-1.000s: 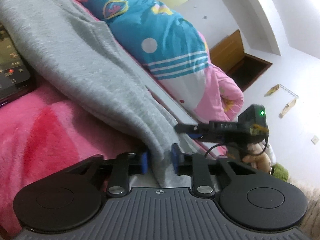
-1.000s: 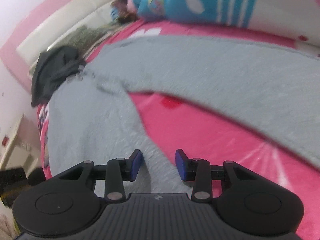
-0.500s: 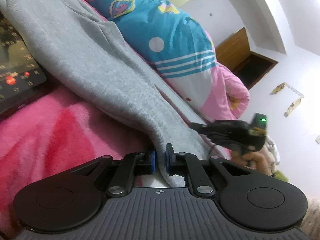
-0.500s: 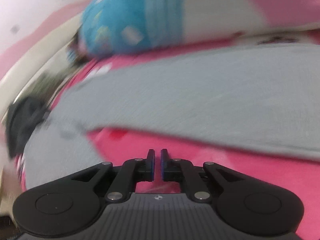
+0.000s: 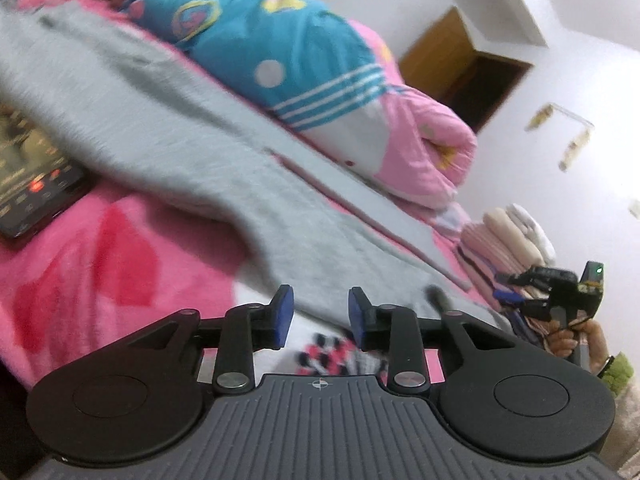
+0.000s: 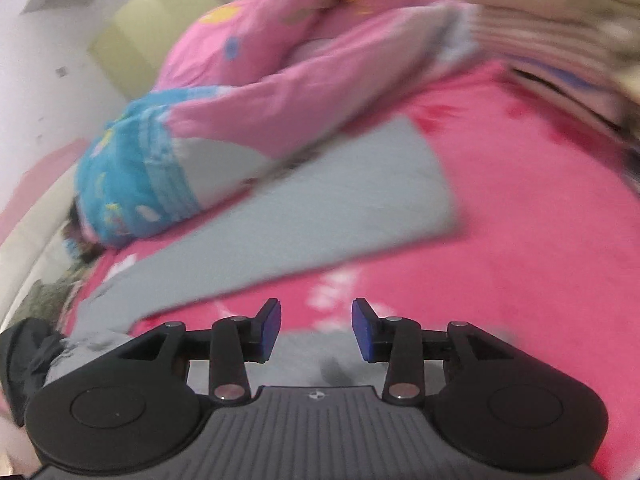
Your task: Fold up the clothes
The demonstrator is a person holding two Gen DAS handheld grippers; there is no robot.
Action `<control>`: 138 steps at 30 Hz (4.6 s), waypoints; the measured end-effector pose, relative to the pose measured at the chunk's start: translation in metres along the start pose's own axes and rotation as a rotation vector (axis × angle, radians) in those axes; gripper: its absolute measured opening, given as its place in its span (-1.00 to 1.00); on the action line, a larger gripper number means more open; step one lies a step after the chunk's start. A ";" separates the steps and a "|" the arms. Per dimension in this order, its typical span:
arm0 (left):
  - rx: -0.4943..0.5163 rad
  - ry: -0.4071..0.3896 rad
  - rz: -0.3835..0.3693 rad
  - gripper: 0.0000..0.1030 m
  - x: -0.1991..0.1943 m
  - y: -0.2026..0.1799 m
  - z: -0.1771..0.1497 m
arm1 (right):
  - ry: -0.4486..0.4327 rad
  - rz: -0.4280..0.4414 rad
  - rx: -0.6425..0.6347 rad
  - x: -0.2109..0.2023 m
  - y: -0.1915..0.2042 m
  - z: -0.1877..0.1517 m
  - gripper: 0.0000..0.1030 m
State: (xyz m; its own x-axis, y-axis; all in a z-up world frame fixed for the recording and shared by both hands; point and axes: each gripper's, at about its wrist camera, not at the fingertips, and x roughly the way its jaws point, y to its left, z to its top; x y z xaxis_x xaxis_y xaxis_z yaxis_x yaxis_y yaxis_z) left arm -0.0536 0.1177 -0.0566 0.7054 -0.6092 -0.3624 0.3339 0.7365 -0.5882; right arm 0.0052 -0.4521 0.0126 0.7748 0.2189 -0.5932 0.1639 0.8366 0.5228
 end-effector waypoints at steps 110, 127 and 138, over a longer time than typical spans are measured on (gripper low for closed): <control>0.746 0.272 -0.292 -0.06 0.172 -0.185 -0.049 | 0.021 0.254 -0.003 0.020 0.046 0.008 -0.80; 0.740 0.281 -0.184 0.05 0.214 -0.210 -0.049 | 0.101 0.263 -0.128 0.028 0.085 0.037 0.55; -0.199 0.387 -0.339 -0.80 0.251 -0.116 0.040 | 0.043 0.188 0.061 0.012 -0.018 0.043 0.77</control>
State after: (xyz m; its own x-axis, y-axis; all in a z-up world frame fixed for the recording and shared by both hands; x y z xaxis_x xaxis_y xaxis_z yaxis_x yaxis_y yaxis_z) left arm 0.1094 -0.1086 -0.0509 0.2852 -0.8937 -0.3465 0.3513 0.4338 -0.8297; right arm 0.0377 -0.4858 0.0225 0.7685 0.3907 -0.5067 0.0567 0.7472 0.6622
